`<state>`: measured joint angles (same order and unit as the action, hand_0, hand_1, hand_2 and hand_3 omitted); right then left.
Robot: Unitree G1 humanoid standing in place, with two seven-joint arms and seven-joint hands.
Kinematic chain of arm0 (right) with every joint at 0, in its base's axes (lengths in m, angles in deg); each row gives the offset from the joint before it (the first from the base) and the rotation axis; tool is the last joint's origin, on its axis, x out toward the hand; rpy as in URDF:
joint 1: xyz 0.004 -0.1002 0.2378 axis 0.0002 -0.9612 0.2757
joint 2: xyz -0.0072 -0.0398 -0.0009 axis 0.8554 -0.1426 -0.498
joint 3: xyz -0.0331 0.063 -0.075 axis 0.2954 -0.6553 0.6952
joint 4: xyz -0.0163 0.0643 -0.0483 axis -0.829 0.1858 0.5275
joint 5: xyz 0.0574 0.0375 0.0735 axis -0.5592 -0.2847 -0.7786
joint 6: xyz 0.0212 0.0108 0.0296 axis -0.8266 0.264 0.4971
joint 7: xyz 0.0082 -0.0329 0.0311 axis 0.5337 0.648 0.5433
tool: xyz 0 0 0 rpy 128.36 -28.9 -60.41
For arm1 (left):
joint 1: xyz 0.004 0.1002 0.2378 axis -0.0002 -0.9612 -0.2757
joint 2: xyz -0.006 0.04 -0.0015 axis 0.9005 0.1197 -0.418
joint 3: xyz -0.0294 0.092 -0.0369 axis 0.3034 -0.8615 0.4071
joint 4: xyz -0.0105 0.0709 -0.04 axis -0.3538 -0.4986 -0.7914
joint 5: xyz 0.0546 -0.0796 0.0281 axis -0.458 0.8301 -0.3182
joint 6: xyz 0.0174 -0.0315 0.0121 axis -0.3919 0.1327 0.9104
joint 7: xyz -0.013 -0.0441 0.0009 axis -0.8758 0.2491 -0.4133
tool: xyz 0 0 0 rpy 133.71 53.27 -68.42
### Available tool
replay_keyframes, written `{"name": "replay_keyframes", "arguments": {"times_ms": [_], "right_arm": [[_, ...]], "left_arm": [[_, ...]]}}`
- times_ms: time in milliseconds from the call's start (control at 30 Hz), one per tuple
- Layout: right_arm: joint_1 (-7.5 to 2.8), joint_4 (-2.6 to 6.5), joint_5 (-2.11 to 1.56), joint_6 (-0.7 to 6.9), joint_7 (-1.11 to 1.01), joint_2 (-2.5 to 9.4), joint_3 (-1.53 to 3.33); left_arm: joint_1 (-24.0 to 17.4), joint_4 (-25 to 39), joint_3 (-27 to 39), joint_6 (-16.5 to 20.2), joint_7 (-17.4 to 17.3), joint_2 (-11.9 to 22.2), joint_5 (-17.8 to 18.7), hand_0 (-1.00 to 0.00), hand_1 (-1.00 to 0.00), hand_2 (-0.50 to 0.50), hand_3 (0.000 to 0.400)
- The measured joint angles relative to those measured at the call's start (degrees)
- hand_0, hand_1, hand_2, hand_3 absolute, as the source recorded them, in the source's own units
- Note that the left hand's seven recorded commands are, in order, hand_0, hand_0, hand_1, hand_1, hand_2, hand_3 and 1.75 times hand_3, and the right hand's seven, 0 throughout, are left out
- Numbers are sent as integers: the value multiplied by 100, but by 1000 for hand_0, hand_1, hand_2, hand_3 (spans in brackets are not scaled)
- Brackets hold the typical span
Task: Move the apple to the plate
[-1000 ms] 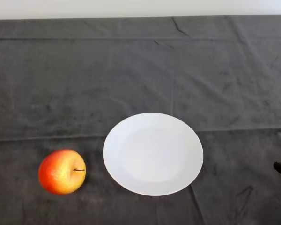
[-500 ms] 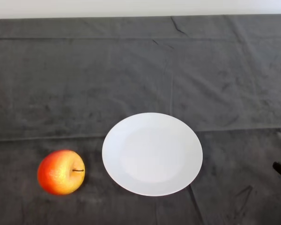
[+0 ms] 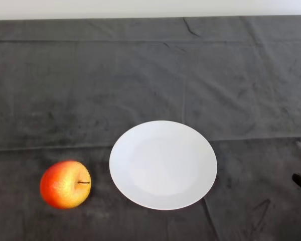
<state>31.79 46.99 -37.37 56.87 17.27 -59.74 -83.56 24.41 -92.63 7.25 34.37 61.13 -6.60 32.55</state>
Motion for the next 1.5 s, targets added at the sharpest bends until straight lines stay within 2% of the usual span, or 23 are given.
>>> {"name": "replay_keyframes", "arguments": {"times_ms": [467,767,933,1167,1267,1367,1433,1500], "right_arm": [[0,0,6,0,-6,0,-2],[0,0,10,0,-18,0,-4],[0,0,11,0,-34,0,-5],[0,-1,12,0,-38,0,-19],[0,-1,13,0,-61,0,-19],[0,-1,13,1,-62,0,-36],[0,-2,13,0,-76,0,-37],[0,-2,13,1,-80,1,-41]], "left_arm": [[-6,888,-158,442,-339,-128,-349,0,0,0,0],[24,1212,-540,627,-639,-572,-474,0,0,0,0],[57,1213,-680,626,-786,-799,-592,0,0,0,0],[282,1213,-888,507,-910,-915,-606,0,0,0,0],[356,1213,-898,420,-927,-981,-667,0,0,0,0],[469,1212,-1044,396,-938,-986,-680,0,0,0,0],[476,1212,-1087,328,-939,-1030,-696,0,0,0,0],[477,1212,-1119,285,-939,-1078,-712,0,0,0,0]]}}
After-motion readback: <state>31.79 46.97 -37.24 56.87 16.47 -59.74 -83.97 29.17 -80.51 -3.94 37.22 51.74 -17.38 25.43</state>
